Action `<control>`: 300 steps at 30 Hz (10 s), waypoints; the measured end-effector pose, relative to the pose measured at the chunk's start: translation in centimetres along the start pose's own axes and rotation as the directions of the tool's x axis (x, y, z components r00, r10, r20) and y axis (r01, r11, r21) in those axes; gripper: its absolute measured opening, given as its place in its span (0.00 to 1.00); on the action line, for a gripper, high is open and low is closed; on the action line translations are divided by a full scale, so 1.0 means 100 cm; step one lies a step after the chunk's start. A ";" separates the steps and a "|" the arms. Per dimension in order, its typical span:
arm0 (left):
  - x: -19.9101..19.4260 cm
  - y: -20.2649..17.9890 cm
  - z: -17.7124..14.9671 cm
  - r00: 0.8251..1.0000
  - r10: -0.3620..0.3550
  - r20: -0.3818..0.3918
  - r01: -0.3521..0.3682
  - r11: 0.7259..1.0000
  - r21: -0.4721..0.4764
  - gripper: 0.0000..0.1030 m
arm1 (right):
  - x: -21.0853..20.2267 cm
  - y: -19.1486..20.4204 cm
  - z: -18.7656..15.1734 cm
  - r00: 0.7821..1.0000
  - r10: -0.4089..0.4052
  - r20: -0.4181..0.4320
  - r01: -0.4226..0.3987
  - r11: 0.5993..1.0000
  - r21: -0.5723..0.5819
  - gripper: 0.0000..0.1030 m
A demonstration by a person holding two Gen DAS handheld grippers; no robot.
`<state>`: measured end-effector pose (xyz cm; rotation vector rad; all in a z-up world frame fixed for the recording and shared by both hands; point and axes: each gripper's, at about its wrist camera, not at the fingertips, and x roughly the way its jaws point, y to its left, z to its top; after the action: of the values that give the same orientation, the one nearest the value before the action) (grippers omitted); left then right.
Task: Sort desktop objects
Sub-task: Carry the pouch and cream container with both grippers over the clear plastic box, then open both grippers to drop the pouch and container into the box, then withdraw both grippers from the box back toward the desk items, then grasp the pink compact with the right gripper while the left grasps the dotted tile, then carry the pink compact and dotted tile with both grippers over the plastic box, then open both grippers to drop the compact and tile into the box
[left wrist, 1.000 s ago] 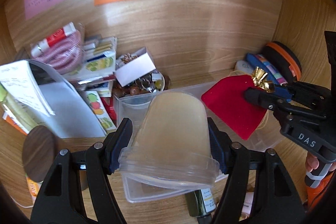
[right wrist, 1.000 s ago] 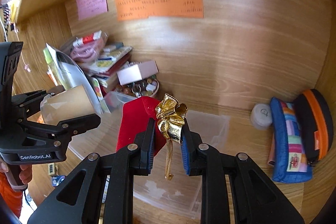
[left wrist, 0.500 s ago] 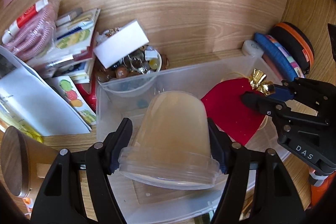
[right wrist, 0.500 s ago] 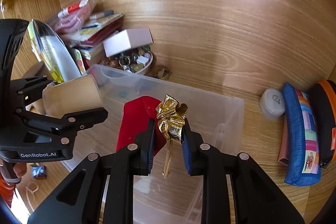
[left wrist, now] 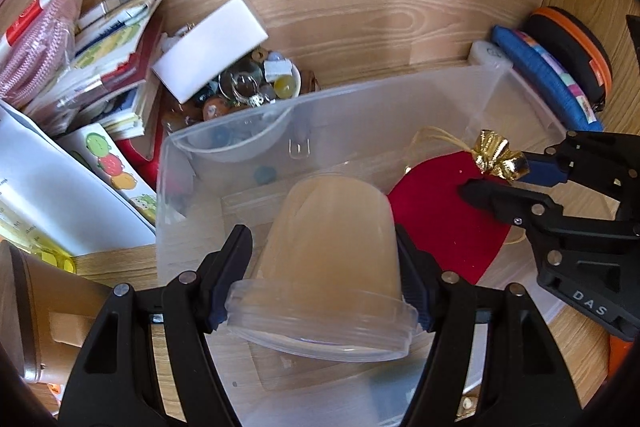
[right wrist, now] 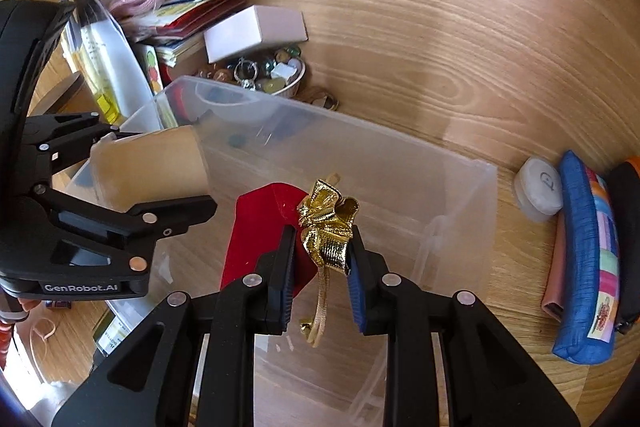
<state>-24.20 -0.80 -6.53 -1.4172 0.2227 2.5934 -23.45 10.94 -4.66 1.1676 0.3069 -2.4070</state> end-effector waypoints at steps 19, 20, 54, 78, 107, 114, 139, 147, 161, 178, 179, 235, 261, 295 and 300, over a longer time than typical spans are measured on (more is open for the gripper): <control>0.005 -0.010 0.001 1.000 0.011 -0.026 -0.011 0.999 0.032 0.67 | 0.011 0.009 -0.006 0.999 -0.022 -0.025 0.021 0.999 -0.045 0.22; 0.006 -0.011 0.001 0.999 0.018 -0.028 -0.017 0.999 0.034 0.67 | 0.011 0.008 -0.005 0.999 -0.021 -0.026 0.020 0.999 -0.047 0.22; -0.052 0.002 -0.008 0.992 0.098 0.079 -0.096 0.995 -0.025 0.84 | -0.038 -0.009 -0.001 0.992 0.034 0.119 -0.032 0.999 -0.018 0.54; -0.157 0.029 -0.081 0.963 0.077 0.258 -0.046 0.991 -0.124 0.94 | -0.132 0.031 -0.049 0.969 -0.040 0.244 0.040 0.999 0.001 0.79; -0.114 0.078 -0.195 0.994 0.033 0.102 -0.003 0.962 -0.275 0.95 | -0.080 0.056 -0.134 0.998 -0.016 0.065 0.008 0.993 0.121 0.80; -0.102 0.081 -0.204 0.995 0.046 0.088 -0.019 0.958 -0.287 0.95 | -0.074 0.055 -0.137 0.997 0.000 0.077 -0.013 0.986 0.166 0.78; -0.085 0.088 -0.208 0.998 0.015 0.066 0.005 0.956 -0.292 0.60 | -0.070 0.057 -0.134 0.996 0.032 0.081 -0.044 0.987 0.154 0.53; -0.085 0.095 -0.210 0.997 0.050 0.061 -0.030 0.954 -0.299 0.55 | -0.069 0.052 -0.132 0.995 0.041 0.088 -0.056 0.983 0.174 0.53; -0.083 0.075 -0.212 0.992 0.101 0.075 -0.084 0.975 -0.204 0.32 | -0.070 0.053 -0.132 0.995 0.020 0.093 -0.036 0.985 0.171 0.53; -0.119 0.062 -0.186 0.977 0.108 0.182 -0.075 0.981 -0.178 0.32 | -0.106 0.040 -0.123 0.985 -0.013 0.170 -0.019 0.983 0.184 0.53; -0.121 0.058 -0.183 0.976 0.110 0.190 -0.076 0.982 -0.174 0.32 | -0.109 0.040 -0.123 0.984 -0.014 0.175 -0.019 0.983 0.183 0.53; -0.109 0.002 -0.023 0.961 -0.084 0.264 0.091 0.996 -0.013 0.32 | -0.108 0.000 -0.024 0.968 -0.052 0.246 0.024 0.993 0.115 0.53; -0.013 0.012 0.020 0.988 -0.102 0.115 0.108 0.993 -0.048 0.32 | -0.026 -0.008 0.005 0.992 -0.054 0.111 0.047 0.997 0.061 0.53; 0.005 -0.001 0.027 0.995 -0.072 0.069 0.073 0.997 -0.002 0.32 | -0.005 -0.002 -0.005 0.989 -0.134 0.065 0.138 0.989 -0.059 0.53; -0.004 0.007 0.025 0.993 -0.082 0.090 0.085 0.996 -0.033 0.35 | -0.011 -0.001 -0.005 0.990 -0.118 0.084 0.123 0.990 -0.063 0.54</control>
<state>-26.18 -1.00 -4.81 -1.2907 0.1024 2.5966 -22.56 11.54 -4.05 1.0476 0.4416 -2.5188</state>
